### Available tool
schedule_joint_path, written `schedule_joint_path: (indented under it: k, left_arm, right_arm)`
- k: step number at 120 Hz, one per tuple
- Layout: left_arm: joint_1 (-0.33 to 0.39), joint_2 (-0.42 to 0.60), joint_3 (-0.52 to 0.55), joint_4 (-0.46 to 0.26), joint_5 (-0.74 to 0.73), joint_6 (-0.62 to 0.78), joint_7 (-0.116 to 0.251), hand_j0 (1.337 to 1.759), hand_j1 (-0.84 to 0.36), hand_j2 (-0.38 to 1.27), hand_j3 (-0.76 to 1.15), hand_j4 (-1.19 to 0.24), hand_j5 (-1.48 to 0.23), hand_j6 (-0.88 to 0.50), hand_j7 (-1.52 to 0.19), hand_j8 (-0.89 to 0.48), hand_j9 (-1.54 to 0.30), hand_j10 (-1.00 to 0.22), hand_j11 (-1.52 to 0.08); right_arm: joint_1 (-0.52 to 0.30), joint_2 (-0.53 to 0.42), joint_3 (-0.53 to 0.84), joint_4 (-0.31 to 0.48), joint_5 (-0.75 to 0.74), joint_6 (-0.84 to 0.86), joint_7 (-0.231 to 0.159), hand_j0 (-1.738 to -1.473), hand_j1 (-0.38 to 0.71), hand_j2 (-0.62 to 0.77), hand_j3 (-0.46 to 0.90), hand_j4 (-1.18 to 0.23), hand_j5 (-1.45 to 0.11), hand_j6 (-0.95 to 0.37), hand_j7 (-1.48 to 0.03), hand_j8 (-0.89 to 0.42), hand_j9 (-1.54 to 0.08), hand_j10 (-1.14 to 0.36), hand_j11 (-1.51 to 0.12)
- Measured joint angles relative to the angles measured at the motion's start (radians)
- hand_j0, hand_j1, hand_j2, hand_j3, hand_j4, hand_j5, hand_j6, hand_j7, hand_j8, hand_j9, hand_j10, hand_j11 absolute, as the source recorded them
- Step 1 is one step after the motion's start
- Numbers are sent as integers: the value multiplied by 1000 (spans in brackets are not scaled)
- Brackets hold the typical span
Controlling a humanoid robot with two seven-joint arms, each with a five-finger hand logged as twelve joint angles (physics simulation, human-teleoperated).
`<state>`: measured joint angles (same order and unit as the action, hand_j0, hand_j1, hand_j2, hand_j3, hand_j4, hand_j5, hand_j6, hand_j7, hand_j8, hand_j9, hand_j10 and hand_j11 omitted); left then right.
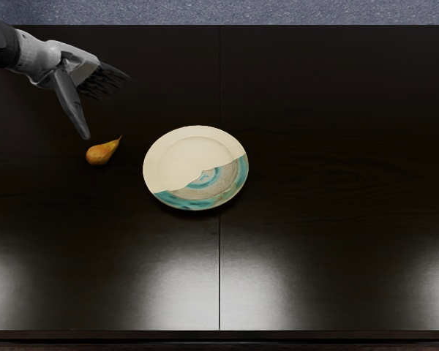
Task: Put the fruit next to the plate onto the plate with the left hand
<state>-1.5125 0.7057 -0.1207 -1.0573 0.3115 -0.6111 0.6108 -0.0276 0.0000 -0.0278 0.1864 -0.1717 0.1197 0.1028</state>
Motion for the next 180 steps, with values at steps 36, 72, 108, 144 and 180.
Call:
schedule_joint_path:
  k: [36, 72, 108, 144, 180]
  left_arm:
    - [54, 28, -1, 2, 0, 0, 0, 1658, 348, 0, 0, -4, -2, -4, -2, -4, -2, -3, -2]
    - [69, -70, 55, -2, -2, 237, 0, 1658, 347, 0, 0, -4, -3, -5, -3, -5, -3, -4, -2]
    - [19, -131, 356, -4, 6, 607, 0, 1658, 344, 1, 0, -7, -6, -7, -6, -7, -6, -6, -6]
    - [43, -222, 391, -1, 6, 714, 0, 1658, 344, 2, 0, -8, -7, -8, -7, -8, -7, -7, -7]
    - [61, -298, 445, 0, 14, 872, 0, 1658, 276, 13, 0, -63, -80, -64, -80, -64, -80, -63, -80]
  right_arm:
    - [-3, 0, 0, 1, 0, 0, 0, -1658, -337, -2, 0, -10, -13, -10, -13, -10, -13, -10, -13]
    - [-3, 0, 1, 1, 0, 0, 0, -1658, -337, -2, 0, -10, -13, -10, -13, -10, -13, -10, -13]
    - [-3, 0, 0, 1, 0, 0, 0, -1658, -337, -2, 0, -10, -13, -10, -13, -10, -13, -10, -13]
    - [-3, 0, 0, 1, 0, 0, 0, -1658, -337, -2, 0, -10, -13, -10, -13, -10, -13, -10, -13]
    - [-3, 0, 0, 1, 0, 0, 0, -1658, -337, -2, 0, -10, -13, -10, -13, -10, -13, -10, -13]
